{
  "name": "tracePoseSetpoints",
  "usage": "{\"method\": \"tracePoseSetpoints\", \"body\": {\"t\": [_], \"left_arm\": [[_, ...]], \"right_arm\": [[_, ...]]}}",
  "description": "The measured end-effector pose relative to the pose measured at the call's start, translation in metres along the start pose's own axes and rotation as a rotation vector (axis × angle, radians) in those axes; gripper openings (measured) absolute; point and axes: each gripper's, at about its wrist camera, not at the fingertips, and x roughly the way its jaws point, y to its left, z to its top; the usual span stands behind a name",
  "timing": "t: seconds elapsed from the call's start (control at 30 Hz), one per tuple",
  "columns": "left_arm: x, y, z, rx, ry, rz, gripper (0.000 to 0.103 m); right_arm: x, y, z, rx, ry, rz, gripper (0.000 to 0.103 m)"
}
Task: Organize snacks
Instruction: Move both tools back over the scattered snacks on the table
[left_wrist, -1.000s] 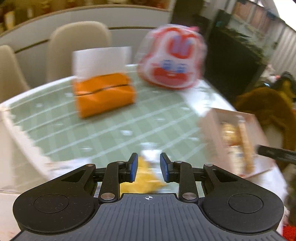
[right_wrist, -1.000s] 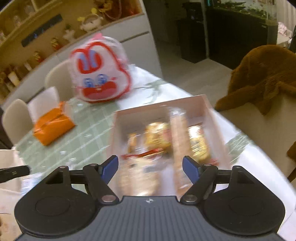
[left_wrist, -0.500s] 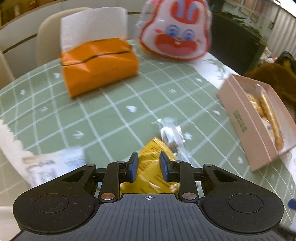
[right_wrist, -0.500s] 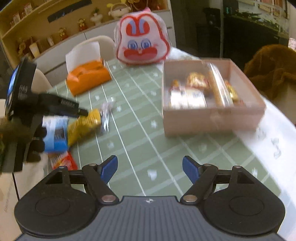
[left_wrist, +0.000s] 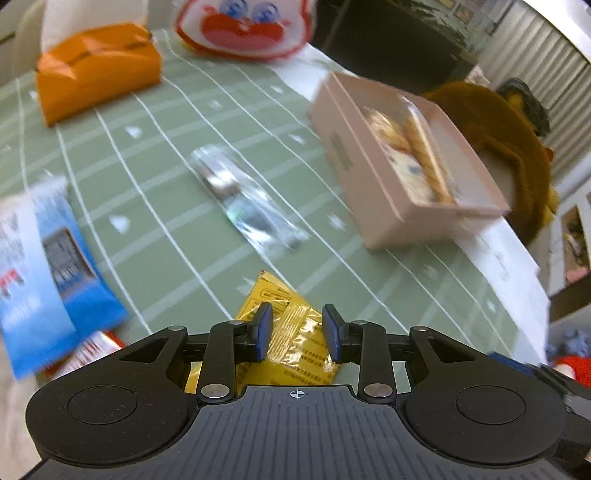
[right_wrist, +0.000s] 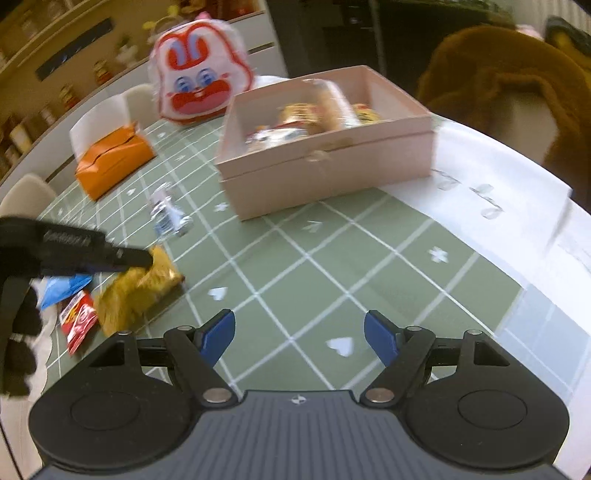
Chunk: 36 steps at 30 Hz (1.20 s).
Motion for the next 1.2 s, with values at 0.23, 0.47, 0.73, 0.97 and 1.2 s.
{"method": "tracePoseSetpoints", "body": {"t": [0.23,0.47,0.73,0.97,1.2], "left_arm": [[-0.030,-0.003,-0.012,-0.009,-0.037,0.008,0.034],[-0.066,0.042,-0.017,-0.099,-0.137,0.177,0.034],[-0.093,0.078,-0.005,-0.156,-0.243,0.263,0.034],[-0.097,0.098,0.010,-0.177,-0.305,0.354,0.034],[-0.077,0.123,0.027,-0.131,-0.277,0.462,0.034]], "right_arm": [[-0.004,0.001,-0.004,0.023,0.022,-0.009,0.078],[-0.021,0.027,0.005,-0.049,-0.027,0.000,0.078],[-0.024,0.087,0.008,-0.226,-0.038,0.046,0.078],[0.007,0.156,0.005,-0.367,0.049,0.098,0.078],[0.030,0.195,-0.010,-0.553,0.048,0.047,0.078]]}}
